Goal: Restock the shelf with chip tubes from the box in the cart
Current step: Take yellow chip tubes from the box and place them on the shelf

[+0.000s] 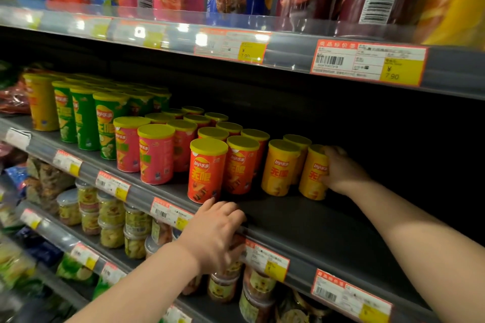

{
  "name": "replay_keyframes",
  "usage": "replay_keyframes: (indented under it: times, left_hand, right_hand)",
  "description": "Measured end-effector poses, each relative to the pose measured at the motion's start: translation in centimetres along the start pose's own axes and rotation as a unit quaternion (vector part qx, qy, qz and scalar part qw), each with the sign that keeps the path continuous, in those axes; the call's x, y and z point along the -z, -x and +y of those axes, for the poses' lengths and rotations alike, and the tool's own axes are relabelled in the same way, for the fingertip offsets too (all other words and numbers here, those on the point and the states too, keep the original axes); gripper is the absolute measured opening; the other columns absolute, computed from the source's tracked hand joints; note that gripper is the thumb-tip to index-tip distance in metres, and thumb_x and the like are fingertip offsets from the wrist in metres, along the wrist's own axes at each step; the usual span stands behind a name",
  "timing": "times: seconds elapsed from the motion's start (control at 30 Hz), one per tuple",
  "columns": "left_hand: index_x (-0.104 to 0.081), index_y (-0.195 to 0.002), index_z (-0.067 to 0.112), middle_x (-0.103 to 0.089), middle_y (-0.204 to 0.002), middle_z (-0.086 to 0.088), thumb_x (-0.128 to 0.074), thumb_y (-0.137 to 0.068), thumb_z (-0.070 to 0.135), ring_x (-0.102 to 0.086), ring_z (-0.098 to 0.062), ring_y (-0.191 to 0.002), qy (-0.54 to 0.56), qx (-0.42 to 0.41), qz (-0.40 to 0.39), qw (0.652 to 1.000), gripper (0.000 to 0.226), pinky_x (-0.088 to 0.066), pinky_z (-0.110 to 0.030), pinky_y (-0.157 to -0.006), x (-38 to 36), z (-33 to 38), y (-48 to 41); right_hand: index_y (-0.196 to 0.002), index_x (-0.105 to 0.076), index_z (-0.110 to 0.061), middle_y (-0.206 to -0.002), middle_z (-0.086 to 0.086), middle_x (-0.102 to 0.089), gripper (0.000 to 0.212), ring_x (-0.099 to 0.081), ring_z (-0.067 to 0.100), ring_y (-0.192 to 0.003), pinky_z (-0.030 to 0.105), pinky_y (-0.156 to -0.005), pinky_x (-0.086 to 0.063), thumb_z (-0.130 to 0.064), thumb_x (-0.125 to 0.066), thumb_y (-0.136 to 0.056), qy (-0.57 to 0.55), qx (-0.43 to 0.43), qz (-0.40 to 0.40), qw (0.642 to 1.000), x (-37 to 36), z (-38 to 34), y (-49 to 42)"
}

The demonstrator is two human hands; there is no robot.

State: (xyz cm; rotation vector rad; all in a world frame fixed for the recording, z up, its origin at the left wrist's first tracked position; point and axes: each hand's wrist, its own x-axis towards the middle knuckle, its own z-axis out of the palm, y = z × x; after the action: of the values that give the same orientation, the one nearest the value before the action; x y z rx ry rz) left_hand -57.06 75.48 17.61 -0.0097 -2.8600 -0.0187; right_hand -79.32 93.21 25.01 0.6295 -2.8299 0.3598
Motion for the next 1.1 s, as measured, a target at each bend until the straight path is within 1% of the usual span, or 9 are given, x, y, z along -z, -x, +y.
replay_keyframes:
  times: [0.07,0.17,0.27,0.33,0.43,0.53,0.67,0.83,1.1]
  left_hand:
    - [-0.041,-0.135,0.025,-0.041,-0.134,0.005,-0.048,-0.089,0.049,-0.035,-0.016,-0.129,-0.02,0.014,-0.03,0.999,0.052,-0.011,-0.037,-0.117,0.2,0.3,0.1]
    - [-0.037,-0.139,0.026,-0.036,-0.14,0.005,-0.045,-0.092,0.049,-0.029,-0.017,-0.134,-0.031,0.022,-0.022,0.999,0.053,-0.006,-0.036,-0.117,0.2,0.7,0.3]
    - [-0.053,-0.127,0.026,-0.052,-0.128,0.002,-0.057,-0.082,0.051,-0.049,-0.021,-0.123,-0.04,0.027,0.01,0.999,0.052,-0.031,-0.043,-0.11,0.1,0.9,1.0]
    - [-0.067,-0.104,0.026,-0.066,-0.104,0.001,-0.064,-0.055,0.055,-0.067,-0.024,-0.098,-0.052,0.029,0.032,0.998,0.057,-0.053,-0.041,-0.086,-0.3,0.7,1.5]
    - [-0.068,-0.101,0.023,-0.068,-0.103,-0.002,-0.065,-0.046,0.053,-0.068,-0.028,-0.097,-0.051,0.029,0.051,0.997,0.064,-0.055,-0.039,-0.079,-0.2,0.1,2.5]
    - [-0.065,-0.109,0.018,-0.065,-0.113,-0.007,-0.063,-0.053,0.047,-0.063,-0.033,-0.106,-0.027,0.016,0.044,0.999,0.063,-0.053,-0.041,-0.086,-0.2,-0.6,4.4]
    - [-0.057,-0.124,0.013,-0.054,-0.126,-0.01,-0.026,-0.07,0.043,-0.052,-0.035,-0.118,0.002,0.043,-0.018,0.999,0.069,-0.044,-0.046,-0.096,0.8,-1.9,8.3]
    - [-0.041,-0.135,0.015,-0.04,-0.136,-0.004,-0.045,-0.091,0.046,-0.037,-0.026,-0.128,-0.037,0.078,-0.069,0.994,0.054,-0.032,-0.038,-0.106,0.0,-5.1,14.6]
    - [-0.045,-0.127,0.019,-0.046,-0.127,-0.002,-0.049,-0.089,0.048,-0.043,-0.025,-0.12,-0.013,0.157,-0.113,0.981,0.049,-0.037,-0.039,-0.1,-0.4,-10.0,25.3]
  right_hand:
    - [-0.151,-0.012,-0.025,-0.157,0.007,-0.012,0.084,-0.035,0.031,-0.136,0.04,-0.103,-0.042,-0.018,-0.065,-0.087,0.011,-0.007,0.003,1.0,0.2,-0.1,0.3]
    - [-0.151,-0.008,-0.029,-0.159,0.002,-0.004,0.09,-0.026,0.032,-0.14,0.044,-0.107,-0.037,-0.021,-0.067,-0.084,0.03,-0.01,0.003,1.0,0.8,-0.6,1.8]
    - [-0.151,-0.01,-0.029,-0.158,0.002,-0.006,0.084,-0.022,0.032,-0.141,0.045,-0.111,-0.029,-0.031,-0.062,-0.085,0.088,0.035,0.022,0.995,1.4,-1.6,4.9]
    - [-0.15,-0.014,-0.028,-0.158,0.001,-0.01,0.075,-0.022,0.03,-0.141,0.043,-0.112,-0.025,-0.035,-0.057,-0.089,0.128,0.08,0.031,0.988,1.7,-2.7,7.2]
    - [-0.145,-0.027,-0.03,-0.155,-0.002,-0.023,0.059,-0.022,0.024,-0.141,0.039,-0.114,-0.02,-0.039,-0.051,-0.092,0.151,0.139,0.013,0.979,1.8,-4.7,10.5]
    - [-0.135,-0.044,-0.029,-0.141,-0.005,-0.042,0.045,-0.034,0.02,-0.133,0.037,-0.11,-0.025,-0.041,-0.049,-0.091,0.137,0.206,0.0,0.969,1.6,-7.1,13.5]
    - [-0.128,-0.048,-0.029,-0.129,-0.007,-0.05,0.038,-0.042,0.02,-0.122,0.036,-0.102,-0.035,-0.043,-0.047,-0.092,0.13,0.271,-0.026,0.953,0.5,-11.6,17.2]
    - [-0.123,-0.051,-0.023,-0.125,0.0,-0.053,0.037,-0.046,0.024,-0.119,0.037,-0.098,-0.037,-0.04,-0.046,-0.091,0.133,0.324,-0.077,0.933,-2.5,-17.1,21.2]
    - [-0.116,-0.054,-0.02,-0.115,0.003,-0.057,0.032,-0.051,0.026,-0.111,0.032,-0.083,-0.035,-0.037,-0.048,-0.089,0.103,0.392,-0.116,0.907,-7.6,-25.1,27.2]
